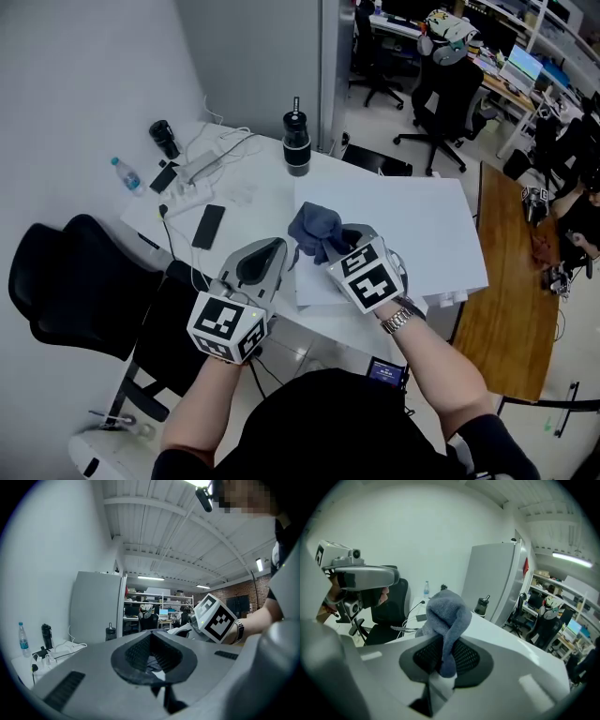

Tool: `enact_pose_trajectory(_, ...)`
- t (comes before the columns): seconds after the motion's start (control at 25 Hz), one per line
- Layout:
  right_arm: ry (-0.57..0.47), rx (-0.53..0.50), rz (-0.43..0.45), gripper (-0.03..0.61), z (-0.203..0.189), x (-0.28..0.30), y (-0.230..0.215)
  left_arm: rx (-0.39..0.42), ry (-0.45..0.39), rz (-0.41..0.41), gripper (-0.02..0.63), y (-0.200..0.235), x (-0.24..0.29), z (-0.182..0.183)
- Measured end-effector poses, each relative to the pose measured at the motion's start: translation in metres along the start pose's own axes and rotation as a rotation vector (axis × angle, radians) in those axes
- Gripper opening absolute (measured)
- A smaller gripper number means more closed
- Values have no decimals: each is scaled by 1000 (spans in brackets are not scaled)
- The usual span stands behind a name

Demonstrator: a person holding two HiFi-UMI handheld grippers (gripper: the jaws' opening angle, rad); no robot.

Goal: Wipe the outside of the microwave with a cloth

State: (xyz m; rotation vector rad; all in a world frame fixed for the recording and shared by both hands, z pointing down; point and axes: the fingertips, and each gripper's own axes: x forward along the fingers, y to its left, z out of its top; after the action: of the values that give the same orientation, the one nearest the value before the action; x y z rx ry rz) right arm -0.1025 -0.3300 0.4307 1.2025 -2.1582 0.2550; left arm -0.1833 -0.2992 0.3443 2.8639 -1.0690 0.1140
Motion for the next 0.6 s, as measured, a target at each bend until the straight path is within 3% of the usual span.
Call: enact_pose_trajectory(0.6, 29, 75, -119, 63, -38, -39, -56, 23, -12, -95, 5, -47, 19, 16)
